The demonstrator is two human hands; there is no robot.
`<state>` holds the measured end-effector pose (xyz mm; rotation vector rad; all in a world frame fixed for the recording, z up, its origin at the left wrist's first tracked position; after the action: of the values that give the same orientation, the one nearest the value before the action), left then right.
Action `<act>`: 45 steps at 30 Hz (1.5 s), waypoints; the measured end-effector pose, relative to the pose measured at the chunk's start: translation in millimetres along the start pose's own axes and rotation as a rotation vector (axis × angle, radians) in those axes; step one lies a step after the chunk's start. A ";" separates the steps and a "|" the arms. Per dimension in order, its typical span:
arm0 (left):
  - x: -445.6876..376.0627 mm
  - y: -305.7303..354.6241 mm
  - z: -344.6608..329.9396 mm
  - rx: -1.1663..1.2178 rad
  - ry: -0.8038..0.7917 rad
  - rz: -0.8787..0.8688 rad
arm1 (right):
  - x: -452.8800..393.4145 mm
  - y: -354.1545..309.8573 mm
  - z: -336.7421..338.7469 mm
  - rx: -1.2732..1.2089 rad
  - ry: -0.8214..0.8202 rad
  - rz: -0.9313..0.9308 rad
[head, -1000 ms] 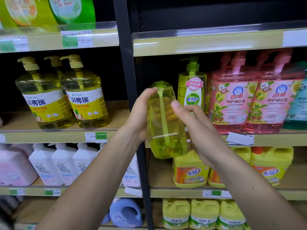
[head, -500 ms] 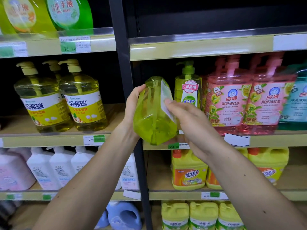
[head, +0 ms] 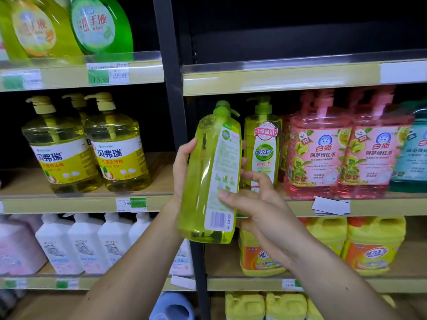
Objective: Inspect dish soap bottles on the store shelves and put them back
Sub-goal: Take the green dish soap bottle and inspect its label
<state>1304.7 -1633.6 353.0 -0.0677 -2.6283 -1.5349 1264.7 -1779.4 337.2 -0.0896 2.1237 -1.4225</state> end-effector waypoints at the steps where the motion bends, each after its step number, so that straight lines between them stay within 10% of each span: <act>1: 0.8 -2.7 -4.5 0.020 -0.106 0.013 | 1.1 -0.4 1.1 0.049 -0.006 0.018; 3: 5.2 -2.4 -12.1 -0.031 -0.222 0.020 | 4.4 -3.7 1.7 0.210 -0.036 0.075; 11: 31.3 11.2 -10.0 -0.530 0.214 -0.433 | -6.7 8.6 14.5 0.703 -0.053 0.152; 23: 34.3 25.0 -7.4 -0.762 0.239 -0.207 | -39.5 32.9 21.9 -0.070 -0.194 -0.110; 30: 22.7 31.9 -26.4 -0.665 0.230 -0.262 | -53.8 -9.7 37.2 0.418 -0.173 0.067; 36: 15.2 28.9 -27.1 -0.606 0.279 -0.352 | -51.9 -63.0 82.3 0.876 0.247 0.511; 45: -15.9 38.0 -15.4 -0.556 0.382 -0.396 | -90.4 -37.3 85.2 0.886 0.087 0.268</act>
<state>1324.8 -1628.1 391.7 0.6690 -1.9363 -2.1046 1372.6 -1833.5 384.9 0.5766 1.3219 -2.0636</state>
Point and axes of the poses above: each hand's wrist, its own x-axis away from the middle knuckle, its own z-axis out of the back of the hand, y = z × x, the point moved 7 cm from there along -x, towards the middle knuckle, and after that the axes turned 15 degrees about z, right-handed, at the moved point
